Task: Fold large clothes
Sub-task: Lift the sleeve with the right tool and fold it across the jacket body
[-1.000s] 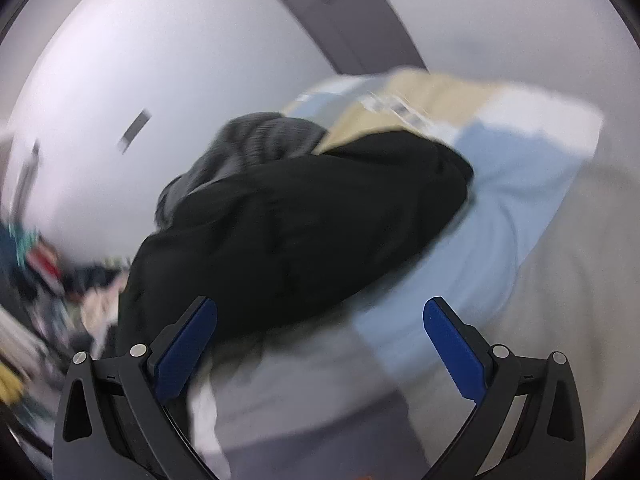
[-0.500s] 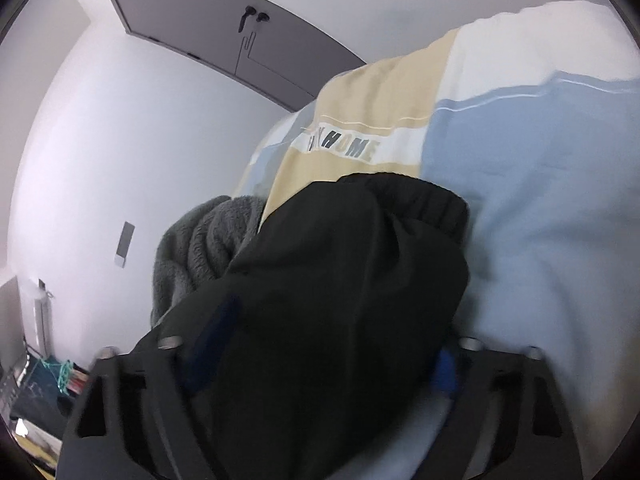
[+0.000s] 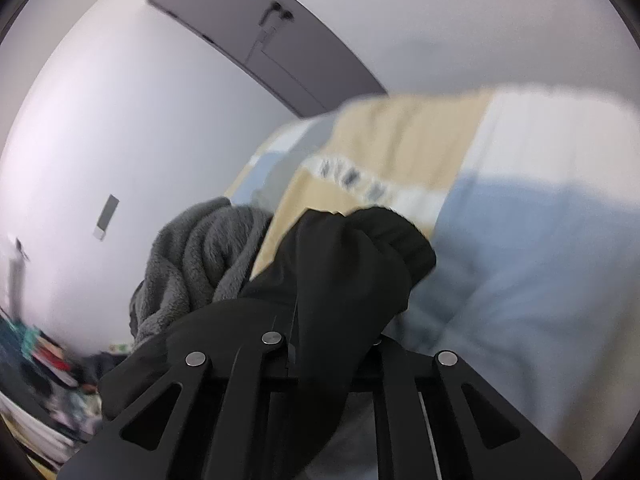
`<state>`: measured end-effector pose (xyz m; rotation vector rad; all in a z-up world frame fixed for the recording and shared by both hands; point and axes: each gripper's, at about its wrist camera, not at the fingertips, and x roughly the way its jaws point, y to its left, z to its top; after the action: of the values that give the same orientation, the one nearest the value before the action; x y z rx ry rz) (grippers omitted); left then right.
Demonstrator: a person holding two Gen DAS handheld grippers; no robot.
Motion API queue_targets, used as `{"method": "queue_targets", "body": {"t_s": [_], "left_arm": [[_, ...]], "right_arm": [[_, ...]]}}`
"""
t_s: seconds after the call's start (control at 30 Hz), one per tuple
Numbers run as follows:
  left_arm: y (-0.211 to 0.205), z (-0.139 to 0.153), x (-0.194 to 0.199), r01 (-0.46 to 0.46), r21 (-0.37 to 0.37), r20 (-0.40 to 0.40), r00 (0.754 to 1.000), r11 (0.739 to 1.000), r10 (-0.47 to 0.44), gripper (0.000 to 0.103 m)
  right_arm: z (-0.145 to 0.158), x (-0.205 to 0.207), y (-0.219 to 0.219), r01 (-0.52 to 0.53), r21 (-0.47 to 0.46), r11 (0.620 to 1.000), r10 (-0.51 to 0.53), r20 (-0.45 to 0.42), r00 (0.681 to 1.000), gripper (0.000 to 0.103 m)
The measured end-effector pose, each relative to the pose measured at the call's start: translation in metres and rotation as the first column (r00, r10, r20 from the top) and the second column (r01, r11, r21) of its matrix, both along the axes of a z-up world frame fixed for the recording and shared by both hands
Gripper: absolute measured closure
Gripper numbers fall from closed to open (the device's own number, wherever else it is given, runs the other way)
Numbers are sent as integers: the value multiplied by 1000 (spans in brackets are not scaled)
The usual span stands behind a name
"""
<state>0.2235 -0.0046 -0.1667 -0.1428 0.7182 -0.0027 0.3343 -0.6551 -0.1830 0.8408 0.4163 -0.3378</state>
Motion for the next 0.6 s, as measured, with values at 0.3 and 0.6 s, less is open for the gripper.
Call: {"method": "queue_targets", "body": {"t_s": [0.3, 0.6], "left_arm": [[11, 15, -17, 29, -9, 12, 1000, 1000, -29, 0], [22, 42, -32, 64, 15, 86, 994, 998, -65, 0]], "right_arm": [[102, -44, 18, 22, -144, 989, -21, 14, 1000, 102], [226, -47, 107, -50, -319, 947, 73, 62, 995, 102]]}}
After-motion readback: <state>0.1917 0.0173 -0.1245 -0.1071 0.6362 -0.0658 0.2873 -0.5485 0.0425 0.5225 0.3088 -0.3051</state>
